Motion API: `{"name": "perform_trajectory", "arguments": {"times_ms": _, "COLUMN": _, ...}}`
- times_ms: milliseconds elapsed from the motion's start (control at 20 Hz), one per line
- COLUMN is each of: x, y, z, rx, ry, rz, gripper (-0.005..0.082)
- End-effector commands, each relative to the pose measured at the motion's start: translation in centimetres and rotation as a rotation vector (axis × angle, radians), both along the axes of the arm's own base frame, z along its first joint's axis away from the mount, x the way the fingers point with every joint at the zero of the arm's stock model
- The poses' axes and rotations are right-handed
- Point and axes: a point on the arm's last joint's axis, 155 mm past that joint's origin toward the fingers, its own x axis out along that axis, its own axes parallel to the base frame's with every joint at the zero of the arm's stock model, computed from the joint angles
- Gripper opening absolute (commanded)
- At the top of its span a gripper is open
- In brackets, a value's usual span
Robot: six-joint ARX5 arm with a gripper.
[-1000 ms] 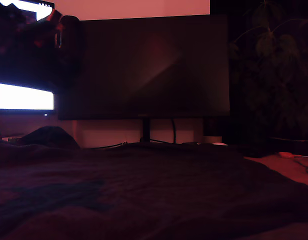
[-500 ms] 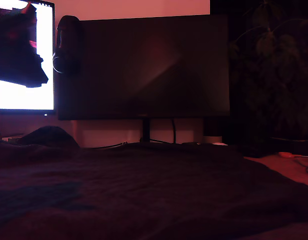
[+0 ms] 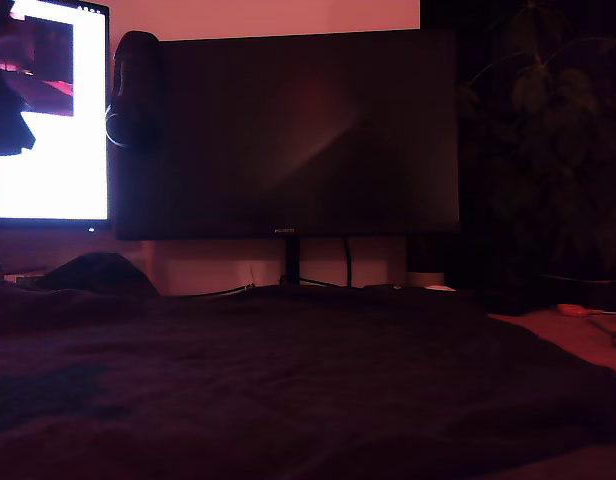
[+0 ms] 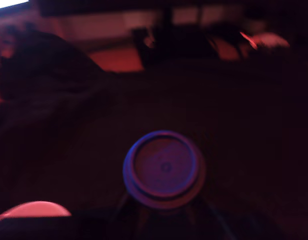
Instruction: Pick up the coffee capsules on the table and drop them inside the coffee cup
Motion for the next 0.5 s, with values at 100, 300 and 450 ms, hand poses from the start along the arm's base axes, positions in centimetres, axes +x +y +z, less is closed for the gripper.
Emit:
{"name": "perform_trajectory", "arguments": {"times_ms": 100, "x": 0.1, "y": 1.7, "z": 0.2, "rx": 0.000, "ry": -0.018, "rz": 0.053, "gripper": 0.0177}}
{"name": "perform_trajectory", "arguments": {"times_ms": 300, "x": -0.2, "y": 2.7, "z": 0.3, "rx": -0.001, "ry": -0.017, "rz": 0.085, "gripper": 0.0177}}
{"name": "perform_trajectory", "arguments": {"times_ms": 450, "x": -0.3, "y": 2.8, "z": 0.7, "rx": -0.011, "ry": -0.030, "rz": 0.090, "gripper": 0.0177}}
